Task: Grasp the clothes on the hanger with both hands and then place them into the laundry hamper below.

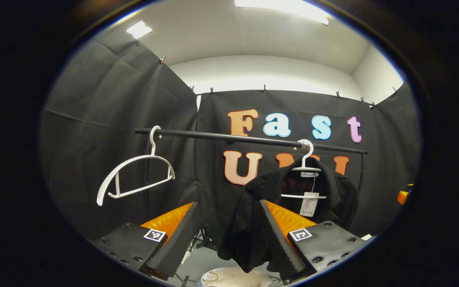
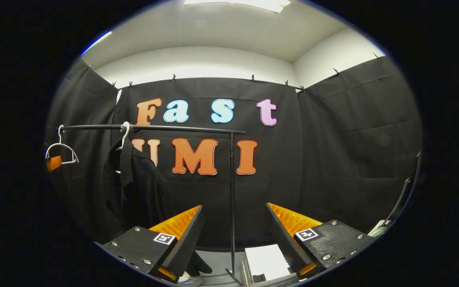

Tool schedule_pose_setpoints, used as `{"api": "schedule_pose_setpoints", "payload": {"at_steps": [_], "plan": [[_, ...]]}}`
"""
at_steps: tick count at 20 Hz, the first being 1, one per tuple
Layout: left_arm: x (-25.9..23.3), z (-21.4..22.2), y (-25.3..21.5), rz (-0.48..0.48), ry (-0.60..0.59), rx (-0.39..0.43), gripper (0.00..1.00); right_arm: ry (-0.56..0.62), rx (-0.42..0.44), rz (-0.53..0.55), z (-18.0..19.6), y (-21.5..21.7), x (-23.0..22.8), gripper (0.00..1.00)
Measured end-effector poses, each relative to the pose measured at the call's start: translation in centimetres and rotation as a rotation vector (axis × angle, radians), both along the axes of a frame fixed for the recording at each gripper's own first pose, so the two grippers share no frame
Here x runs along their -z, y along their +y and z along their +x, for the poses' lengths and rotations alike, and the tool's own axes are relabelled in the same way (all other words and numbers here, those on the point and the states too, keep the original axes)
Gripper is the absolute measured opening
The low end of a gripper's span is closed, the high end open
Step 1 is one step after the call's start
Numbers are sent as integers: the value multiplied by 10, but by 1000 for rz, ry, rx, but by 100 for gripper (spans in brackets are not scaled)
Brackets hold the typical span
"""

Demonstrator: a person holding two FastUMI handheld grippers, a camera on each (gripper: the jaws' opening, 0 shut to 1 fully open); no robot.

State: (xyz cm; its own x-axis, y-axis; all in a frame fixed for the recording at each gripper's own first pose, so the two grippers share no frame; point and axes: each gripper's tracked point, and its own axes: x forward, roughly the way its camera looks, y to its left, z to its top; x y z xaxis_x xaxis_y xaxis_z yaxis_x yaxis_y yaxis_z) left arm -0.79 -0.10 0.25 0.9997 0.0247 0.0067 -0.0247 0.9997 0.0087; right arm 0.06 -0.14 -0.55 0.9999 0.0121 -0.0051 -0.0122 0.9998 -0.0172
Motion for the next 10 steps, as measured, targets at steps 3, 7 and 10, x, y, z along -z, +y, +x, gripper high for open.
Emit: {"api": "schedule_pose_setpoints", "payload": {"at_steps": [3, 7, 10], "plan": [[-3, 0, 1, -2, -8, -8, 93, -1, 0, -8, 2, -1, -1, 94], [-2, 1, -1, -3, -8, -10, 96, -2, -1, -9, 2, -1, 0, 94], [-2, 5, -2, 1, -12, -10, 96, 6, -6, -3, 6, 4, 4, 94]]}}
